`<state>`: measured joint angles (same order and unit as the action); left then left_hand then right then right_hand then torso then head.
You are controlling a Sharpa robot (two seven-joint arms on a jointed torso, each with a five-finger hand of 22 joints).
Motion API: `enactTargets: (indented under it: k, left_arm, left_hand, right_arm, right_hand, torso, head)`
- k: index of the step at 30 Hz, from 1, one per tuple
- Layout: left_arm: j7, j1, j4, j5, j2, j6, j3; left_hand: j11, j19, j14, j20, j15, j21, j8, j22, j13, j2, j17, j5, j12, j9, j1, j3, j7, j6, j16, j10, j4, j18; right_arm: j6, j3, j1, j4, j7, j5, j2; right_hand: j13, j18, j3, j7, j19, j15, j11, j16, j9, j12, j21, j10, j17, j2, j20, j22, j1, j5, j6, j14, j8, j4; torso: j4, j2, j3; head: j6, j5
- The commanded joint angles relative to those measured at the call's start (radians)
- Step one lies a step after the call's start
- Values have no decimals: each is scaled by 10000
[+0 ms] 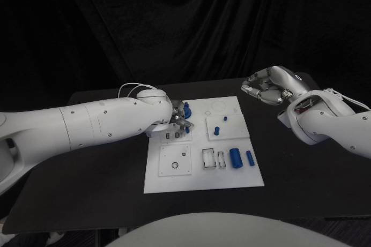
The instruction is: Assemble the parts on the task board
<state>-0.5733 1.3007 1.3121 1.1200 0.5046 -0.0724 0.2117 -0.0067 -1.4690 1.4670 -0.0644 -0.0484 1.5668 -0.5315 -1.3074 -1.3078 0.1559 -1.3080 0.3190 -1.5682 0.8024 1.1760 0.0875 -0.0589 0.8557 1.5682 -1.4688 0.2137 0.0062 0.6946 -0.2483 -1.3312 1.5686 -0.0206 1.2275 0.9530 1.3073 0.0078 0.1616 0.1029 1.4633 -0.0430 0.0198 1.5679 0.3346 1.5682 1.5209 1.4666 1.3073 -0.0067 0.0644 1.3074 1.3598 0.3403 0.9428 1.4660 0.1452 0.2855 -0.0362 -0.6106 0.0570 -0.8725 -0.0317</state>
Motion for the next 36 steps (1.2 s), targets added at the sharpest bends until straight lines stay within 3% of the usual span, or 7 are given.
enactTargets:
  k: [1,13,23,29,36]
  left_arm:
    - [230,-39,-22,0,-39,70,-8]
    - [267,-156,-109,0,-102,9,-8]
    - [306,-247,-168,0,-141,14,-8]
    - [372,-262,-159,0,-130,148,-8]
    - [414,-268,25,0,22,485,-8]
  left_hand:
    - [-62,-1018,1038,70,-84,40,45,-2634,-2630,19,-2628,92,-26,37,2,-117,52,16,26,-1020,-17,-62]
    - [-119,-1018,1038,109,-133,40,124,-2634,-2630,-74,-2628,240,-26,219,20,-381,118,233,26,-1020,-71,-62]
    - [-218,-1018,1038,198,-223,40,284,-2634,-2630,-233,-2628,324,-26,393,118,-849,227,516,26,-1020,-251,-62]
    - [-283,-1018,1038,278,-296,40,587,-2634,-2630,-567,-2628,877,-26,628,60,-1700,283,712,26,-1020,-456,-62]
    - [-311,-1018,1038,312,-330,40,812,-2634,-2630,-932,-2628,1064,-26,917,-188,-2693,311,877,26,-1020,-622,-62]
  right_arm:
    - [-74,7,-8,-5,205,21,-4]
    - [-22,7,-9,-28,245,21,-33]
    - [113,7,-9,-30,242,21,-35]
    - [186,7,-9,-26,253,21,-30]
    - [189,7,-8,-13,289,21,-3]
  right_hand:
    - [2635,74,46,56,740,64,82,29,-17,26,-51,1042,2635,-6,71,2433,86,44,-5,1048,-59,-9]
    - [2635,84,54,61,717,75,96,29,-17,26,-88,1042,2635,-14,79,2419,102,62,12,1048,-59,-13]
    - [2635,129,89,93,616,119,145,29,-24,26,-254,1042,2635,-54,118,2359,169,169,60,1048,-70,-19]
    - [2635,151,127,115,565,152,176,29,-32,26,-336,1042,2635,-77,151,2329,225,268,95,1048,-83,-21]
    - [2635,156,136,120,553,158,183,29,-32,26,-354,1042,2635,-82,158,2322,236,292,109,1048,-83,-19]
  torso:
    - [2,-9,6]
    - [4,-14,18]
    - [5,-17,21]
    - [15,-18,26]
    - [3,-12,17]
  head:
    - [-2,12]
    - [-2,-25]
    - [-2,96]
    - [-2,103]
    - [-2,34]
